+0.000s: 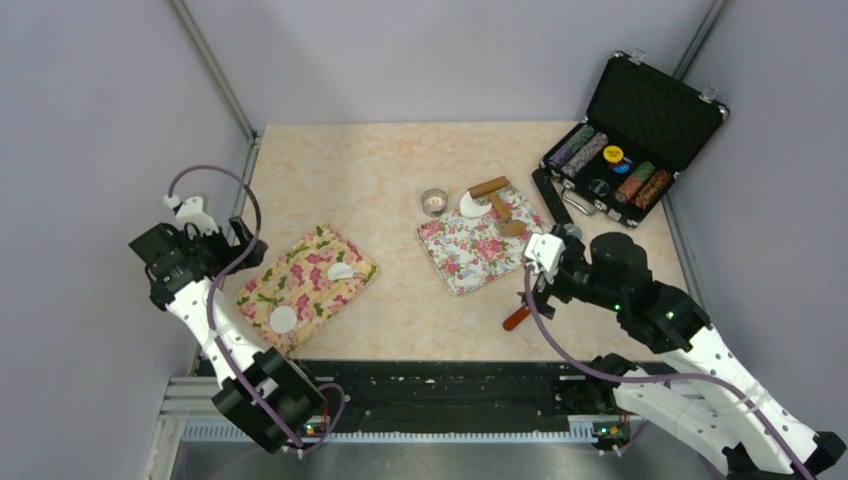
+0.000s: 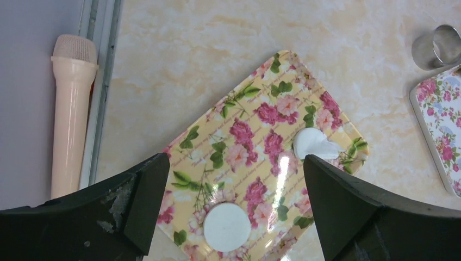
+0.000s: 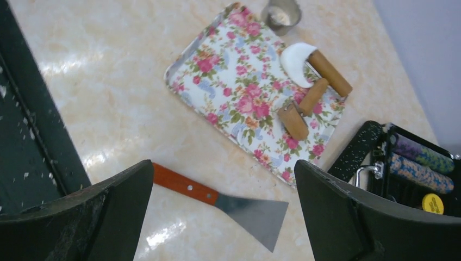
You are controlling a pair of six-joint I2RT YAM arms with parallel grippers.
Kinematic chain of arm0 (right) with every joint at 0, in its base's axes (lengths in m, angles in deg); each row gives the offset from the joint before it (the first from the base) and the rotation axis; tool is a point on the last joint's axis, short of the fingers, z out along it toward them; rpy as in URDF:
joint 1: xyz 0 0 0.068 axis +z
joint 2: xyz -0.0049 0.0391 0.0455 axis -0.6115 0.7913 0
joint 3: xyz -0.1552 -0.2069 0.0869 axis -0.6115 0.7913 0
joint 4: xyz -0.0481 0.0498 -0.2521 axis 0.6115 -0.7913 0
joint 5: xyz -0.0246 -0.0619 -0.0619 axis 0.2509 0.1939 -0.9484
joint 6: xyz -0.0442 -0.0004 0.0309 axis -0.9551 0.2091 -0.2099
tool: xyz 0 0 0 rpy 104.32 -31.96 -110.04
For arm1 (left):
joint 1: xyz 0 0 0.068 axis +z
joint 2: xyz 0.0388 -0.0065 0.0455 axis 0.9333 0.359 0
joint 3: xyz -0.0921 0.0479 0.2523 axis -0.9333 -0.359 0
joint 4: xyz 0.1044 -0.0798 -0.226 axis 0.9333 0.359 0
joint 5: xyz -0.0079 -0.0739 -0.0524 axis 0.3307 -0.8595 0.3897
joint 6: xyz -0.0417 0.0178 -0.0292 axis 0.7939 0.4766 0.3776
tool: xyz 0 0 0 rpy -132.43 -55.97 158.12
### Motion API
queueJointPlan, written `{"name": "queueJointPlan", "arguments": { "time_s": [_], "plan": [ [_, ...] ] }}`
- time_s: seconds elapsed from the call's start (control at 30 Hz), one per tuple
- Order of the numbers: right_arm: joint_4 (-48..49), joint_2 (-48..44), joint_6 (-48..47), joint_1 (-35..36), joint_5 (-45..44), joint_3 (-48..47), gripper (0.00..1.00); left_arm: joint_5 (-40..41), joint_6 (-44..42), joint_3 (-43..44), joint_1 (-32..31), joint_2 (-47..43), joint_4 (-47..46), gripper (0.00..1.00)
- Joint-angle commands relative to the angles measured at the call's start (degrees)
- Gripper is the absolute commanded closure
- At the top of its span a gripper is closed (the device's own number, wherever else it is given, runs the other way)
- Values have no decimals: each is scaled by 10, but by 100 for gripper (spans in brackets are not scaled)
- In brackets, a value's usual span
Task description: Roll out the dumpling wrappers from the dough
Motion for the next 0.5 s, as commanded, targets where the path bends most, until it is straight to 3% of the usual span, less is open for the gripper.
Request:
{"name": "queueJointPlan", "arguments": {
  "time_s": [0.0,0.23,0.33,0.47],
  "plan": [
    [96,-44,107,-2,-103,-13,1,-72,-47,-19,48,-33,61,1],
    [355,-123,88,-24,-485,105,1,-53,3,-76,81,-110,-19,1],
    [421,-158,56,-38,-502,168,1,-79,-3,-90,81,-128,-25,1],
    [428,-175,81,-46,-500,176,1,-90,-4,-97,81,-134,-27,1]
  ]
}}
